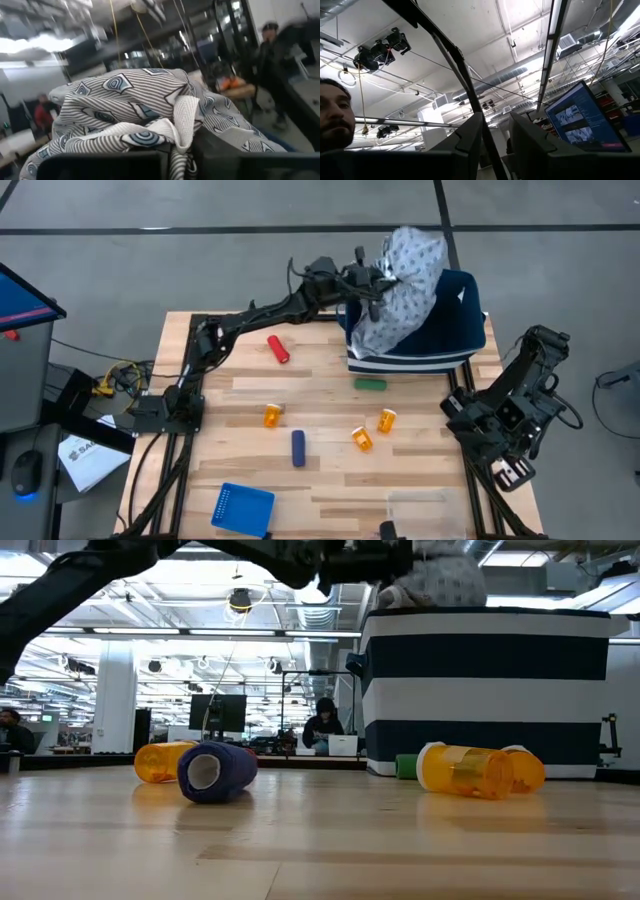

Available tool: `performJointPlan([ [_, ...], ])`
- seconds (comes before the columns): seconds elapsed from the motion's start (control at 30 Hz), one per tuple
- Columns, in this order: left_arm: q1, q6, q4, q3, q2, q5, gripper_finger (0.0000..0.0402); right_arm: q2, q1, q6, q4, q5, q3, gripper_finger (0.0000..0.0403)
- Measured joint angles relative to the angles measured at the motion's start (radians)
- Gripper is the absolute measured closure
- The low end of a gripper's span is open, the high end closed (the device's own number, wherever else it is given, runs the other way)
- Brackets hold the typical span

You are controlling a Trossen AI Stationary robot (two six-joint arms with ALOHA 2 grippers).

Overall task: Pick & place medical supplies in basket/bin
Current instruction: Put the blue patient gown into the blue bin, then put the left orange pill bottle into the blue basket

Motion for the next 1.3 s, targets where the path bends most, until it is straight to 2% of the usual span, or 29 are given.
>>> performJointPlan([
  [0.17,-0.007,-0.002,-0.113,-0.003,0.010,0.000,0.0350,0.000,0.000,-0.003,-0.002,0.000,0.000,0.0308],
  [0.27,-0.011,-0.037,-0.165,-0.002,-0.006,0.001,0.0297,0.000,0.000,-0.007,-0.008,0.000,0.000,0.0308],
  [0.47,-0.018,-0.067,-0.160,-0.002,-0.056,0.047,0.0179,0.000,0.000,-0.007,-0.012,0.000,0.000,0.0308],
  [0.6,-0.017,-0.079,-0.197,0.000,-0.141,0.048,0.0125,0.000,0.001,-0.008,-0.019,0.000,0.000,0.0308],
  [0.77,-0.005,-0.008,-0.509,0.000,-0.277,0.015,0.0092,0.000,0.001,-0.010,-0.032,0.000,0.000,0.0308],
  [0.87,0.006,0.034,-0.768,0.000,-0.378,-0.074,0.0085,0.000,0.001,-0.013,-0.036,0.000,0.000,0.0308],
  [0.97,0.031,0.041,-1.089,-0.022,-0.467,-0.064,0.0085,0.000,0.001,-0.015,-0.039,0.001,0.000,0.0308],
  [1.03,0.038,-0.026,-1.279,-0.092,-0.517,-0.072,0.0090,0.000,0.001,-0.016,-0.044,0.007,0.000,0.0308],
  [1.13,0.043,-0.238,-1.437,-0.277,-0.609,-0.104,0.0100,0.000,0.003,-0.017,-0.046,0.030,0.000,0.0308],
  [1.2,0.040,-0.403,-1.459,-0.441,-0.698,-0.104,0.0107,0.000,0.004,-0.017,-0.046,0.031,0.000,0.0308],
  [1.3,0.040,-0.564,-1.344,-0.730,-0.838,-0.145,0.0116,0.000,0.004,-0.010,-0.047,0.032,0.000,0.0308],
])
